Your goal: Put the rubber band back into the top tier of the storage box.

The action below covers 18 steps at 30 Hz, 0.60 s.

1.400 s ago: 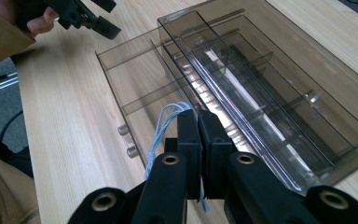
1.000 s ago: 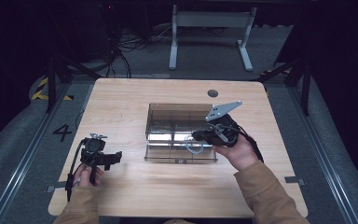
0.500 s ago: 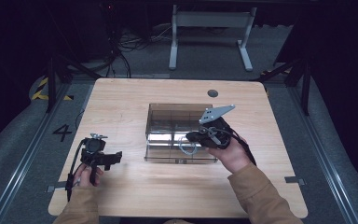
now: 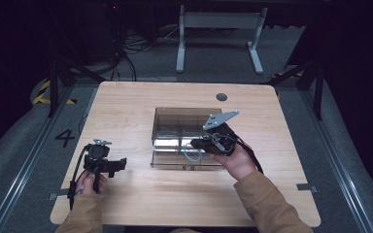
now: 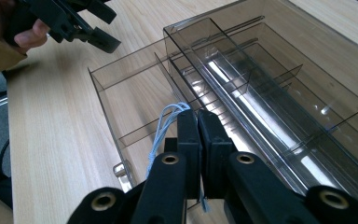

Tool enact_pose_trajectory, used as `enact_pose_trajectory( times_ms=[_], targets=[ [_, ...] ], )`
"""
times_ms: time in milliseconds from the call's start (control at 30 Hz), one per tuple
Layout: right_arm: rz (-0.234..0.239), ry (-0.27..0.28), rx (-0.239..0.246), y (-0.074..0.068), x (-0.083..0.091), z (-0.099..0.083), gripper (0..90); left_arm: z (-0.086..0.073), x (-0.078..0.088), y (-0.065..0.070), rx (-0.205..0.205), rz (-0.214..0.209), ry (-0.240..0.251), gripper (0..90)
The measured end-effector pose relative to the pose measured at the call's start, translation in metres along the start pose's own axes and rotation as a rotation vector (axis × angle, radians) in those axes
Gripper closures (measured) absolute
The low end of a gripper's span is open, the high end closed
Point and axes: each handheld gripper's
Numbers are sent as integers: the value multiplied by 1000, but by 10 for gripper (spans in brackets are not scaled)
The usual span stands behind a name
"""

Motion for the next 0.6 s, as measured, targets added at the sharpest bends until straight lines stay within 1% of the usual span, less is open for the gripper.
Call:
enact_pose_trajectory(
  times_ms=[33,100,200,267,333,400,467,500,600],
  targets=[
    [2,-3,2,0,-1,0,885,-1,0,0,7,-3,5,160],
    [4,-7,3,-1,-3,0,885,-1,1,-2,5,-6,1,161],
    [12,-16,13,-2,-7,1,885,-4,4,-4,24,-6,6,160],
    [16,-18,10,-3,-9,2,884,-5,4,-4,27,-2,11,160],
    [15,-22,17,-2,-10,1,884,-6,5,-5,23,0,8,161],
    [17,-30,9,-1,-13,1,884,-7,6,-6,30,1,12,160],
    [18,-33,14,-1,-14,1,884,-7,6,-6,29,3,12,160],
    [20,-38,7,-1,-15,1,883,-7,6,-6,31,1,11,160],
    [23,-50,8,0,-18,0,883,-7,7,-6,29,1,12,160]
  ],
)
Point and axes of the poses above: each handheld gripper's, and its own axes: x roughly backward along the jaws, z roughly out of its top, y roughly to its right, and after that the axes turned 10 degrees about -z, right-handed
